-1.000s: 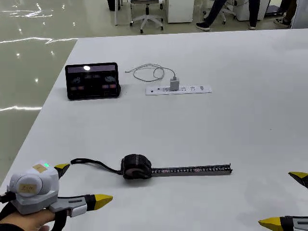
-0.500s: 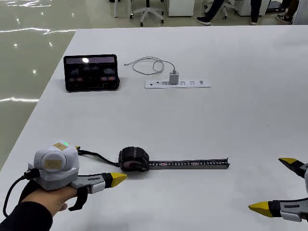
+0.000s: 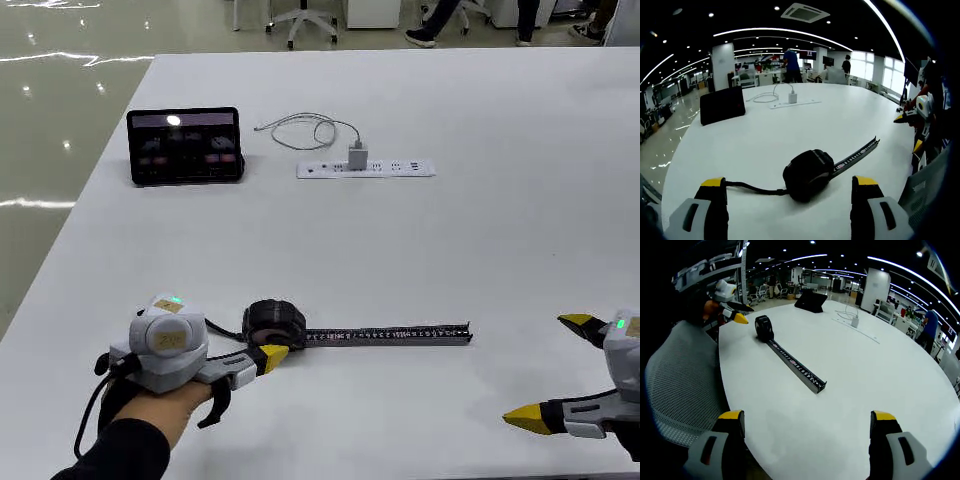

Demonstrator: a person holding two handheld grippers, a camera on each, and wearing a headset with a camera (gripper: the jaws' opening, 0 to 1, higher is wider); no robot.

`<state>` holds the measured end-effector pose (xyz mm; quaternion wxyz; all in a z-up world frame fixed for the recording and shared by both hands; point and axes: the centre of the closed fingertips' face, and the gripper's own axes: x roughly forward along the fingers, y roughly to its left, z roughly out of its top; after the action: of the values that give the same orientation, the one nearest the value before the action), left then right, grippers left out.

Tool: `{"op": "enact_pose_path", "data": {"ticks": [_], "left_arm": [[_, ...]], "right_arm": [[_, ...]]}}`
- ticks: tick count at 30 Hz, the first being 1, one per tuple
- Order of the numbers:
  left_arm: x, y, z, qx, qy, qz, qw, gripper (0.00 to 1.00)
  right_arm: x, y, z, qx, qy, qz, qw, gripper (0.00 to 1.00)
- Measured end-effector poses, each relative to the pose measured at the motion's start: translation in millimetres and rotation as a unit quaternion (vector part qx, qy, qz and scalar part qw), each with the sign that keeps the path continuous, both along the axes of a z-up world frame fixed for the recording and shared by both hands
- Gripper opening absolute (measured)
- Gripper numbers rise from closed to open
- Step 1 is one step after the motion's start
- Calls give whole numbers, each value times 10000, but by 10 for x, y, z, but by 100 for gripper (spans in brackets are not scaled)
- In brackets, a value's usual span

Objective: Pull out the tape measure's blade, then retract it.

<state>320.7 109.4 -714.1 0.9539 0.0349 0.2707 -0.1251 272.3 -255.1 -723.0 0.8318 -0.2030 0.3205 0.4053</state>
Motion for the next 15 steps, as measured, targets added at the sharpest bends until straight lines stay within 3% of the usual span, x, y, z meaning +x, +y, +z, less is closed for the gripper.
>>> {"op": "enact_pose_path", "data": {"ticks": [2, 6, 9, 10, 11, 12, 15], "left_arm": [[-1, -84, -15, -8, -11, -23, 10000, 100], [65, -188, -43, 84, -80, 4, 9999, 100], [100, -220, -81, -89, -114, 116, 9998, 100], [140, -189, -69, 210, -413, 98, 9989, 100], [120, -202, -130, 390, -357, -7, 9986, 100], [102, -229, -188, 344, -226, -13, 9992, 100], [146, -275, -196, 36, -239, 91, 9997, 100]], "right_arm": [[44, 46, 9, -15, -117, 149, 9998, 100], [150, 116, -7, -106, -41, 281, 9995, 100], [248, 166, -4, -222, -54, 446, 9987, 100], [267, 195, -3, -246, -1, 533, 9983, 100], [235, 220, -24, -245, 183, 642, 9975, 100], [222, 243, -40, -236, 318, 724, 9966, 100], [290, 273, -68, -504, 194, 1112, 9923, 95]]}}
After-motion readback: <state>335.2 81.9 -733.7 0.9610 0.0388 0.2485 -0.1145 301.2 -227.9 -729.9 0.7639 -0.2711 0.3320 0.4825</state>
